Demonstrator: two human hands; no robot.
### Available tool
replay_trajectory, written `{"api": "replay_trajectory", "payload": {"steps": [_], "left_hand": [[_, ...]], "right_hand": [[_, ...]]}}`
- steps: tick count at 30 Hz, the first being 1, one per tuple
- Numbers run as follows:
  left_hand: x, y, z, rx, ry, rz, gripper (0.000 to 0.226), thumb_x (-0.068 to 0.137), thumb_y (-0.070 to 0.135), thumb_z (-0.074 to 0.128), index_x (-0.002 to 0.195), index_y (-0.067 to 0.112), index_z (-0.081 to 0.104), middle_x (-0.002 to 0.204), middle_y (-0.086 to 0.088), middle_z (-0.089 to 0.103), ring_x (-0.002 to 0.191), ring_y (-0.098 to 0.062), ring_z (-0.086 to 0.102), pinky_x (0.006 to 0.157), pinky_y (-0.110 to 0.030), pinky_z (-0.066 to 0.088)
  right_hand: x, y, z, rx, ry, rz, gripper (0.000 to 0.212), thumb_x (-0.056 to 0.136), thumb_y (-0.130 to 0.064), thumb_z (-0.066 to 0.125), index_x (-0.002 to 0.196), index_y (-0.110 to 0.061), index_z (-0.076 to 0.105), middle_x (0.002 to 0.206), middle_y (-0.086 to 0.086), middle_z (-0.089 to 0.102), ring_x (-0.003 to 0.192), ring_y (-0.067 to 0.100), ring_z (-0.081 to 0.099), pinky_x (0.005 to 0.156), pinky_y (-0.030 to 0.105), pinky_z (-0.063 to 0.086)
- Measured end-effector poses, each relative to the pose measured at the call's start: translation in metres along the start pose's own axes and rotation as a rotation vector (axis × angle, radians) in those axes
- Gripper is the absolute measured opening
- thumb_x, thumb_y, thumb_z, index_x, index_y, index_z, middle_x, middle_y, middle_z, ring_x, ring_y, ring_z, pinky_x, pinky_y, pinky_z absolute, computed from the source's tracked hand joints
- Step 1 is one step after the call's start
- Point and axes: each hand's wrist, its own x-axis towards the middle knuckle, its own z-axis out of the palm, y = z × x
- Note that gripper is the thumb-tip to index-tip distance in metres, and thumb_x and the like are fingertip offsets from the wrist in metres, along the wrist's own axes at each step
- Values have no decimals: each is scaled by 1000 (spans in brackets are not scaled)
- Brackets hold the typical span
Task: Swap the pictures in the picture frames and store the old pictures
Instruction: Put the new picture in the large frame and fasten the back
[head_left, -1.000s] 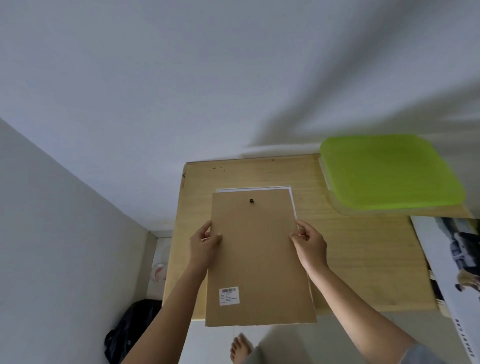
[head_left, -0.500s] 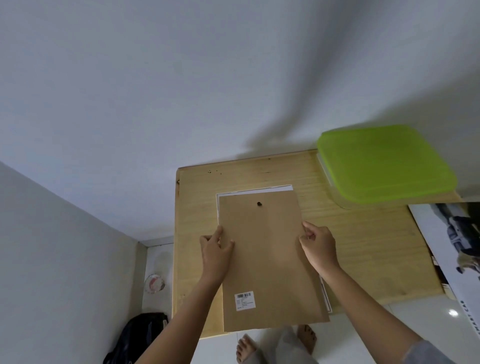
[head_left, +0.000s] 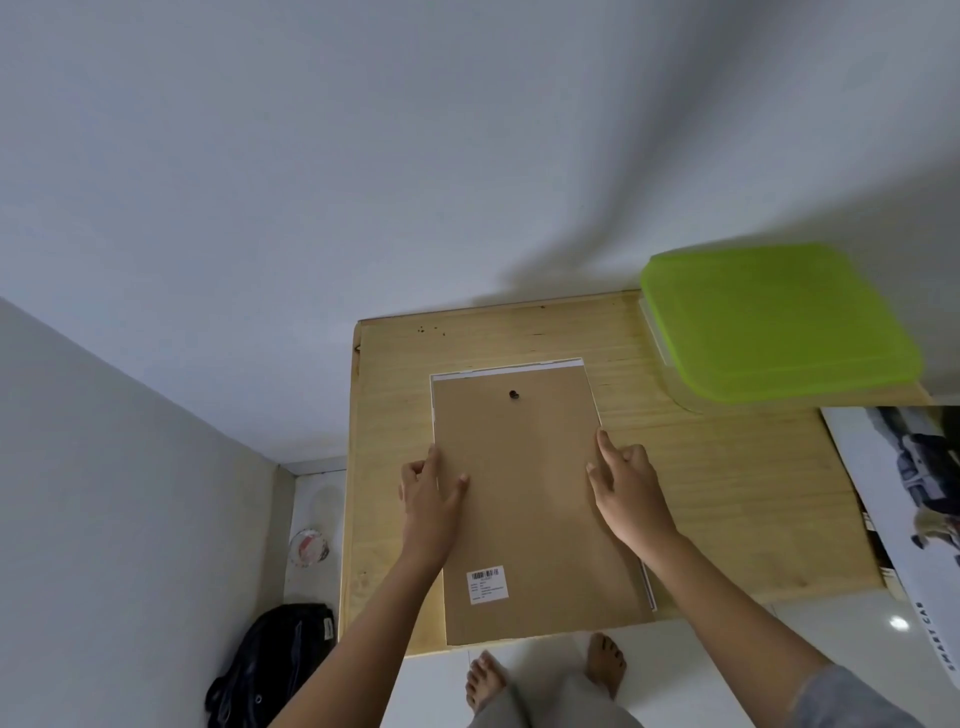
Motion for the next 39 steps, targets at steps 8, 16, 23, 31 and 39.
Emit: {"api": "replay_trajectory", "payload": {"steps": [8,16,23,31,39], "left_hand": [[0,4,1,5,43,-22,63,91,32,55,145,16,27,122,-7,40,117,-22,39,94,-31,35],[0,6,6,26,78,-56,61,91,32,54,144,15,29,124,-9,41,116,-25,39,98,-39,38],[-2,9,7,58,86,-64,59,93,32,52,145,17,27,126,-8,39,117,-25,37,97,-39,36],[0,9,6,96,65,-69,59,93,33,50,145,18,26,128,-9,38,119,-27,38,99,-40,36],[0,10,6,84,56,-73,59,94,30,50,146,17,26,127,-10,38,119,-26,38,98,-38,36]], "right_hand": [[4,-2,-1,-158,-42,-5,51,96,-34,38,145,-25,24,98,8,42,86,26,51,74,35,47],[7,-2,-6,-273,-108,-3,53,97,-42,31,146,-30,15,107,10,47,86,26,55,67,32,45],[14,-2,-9,-289,-157,-3,56,96,-49,28,146,-36,9,109,7,48,82,28,57,63,31,45],[15,2,-8,-301,-141,-26,56,95,-50,30,146,-35,12,105,5,51,83,29,57,61,29,40],[16,5,-11,-306,-175,-56,61,94,-54,28,146,-35,5,116,3,52,89,29,59,66,32,45]]}}
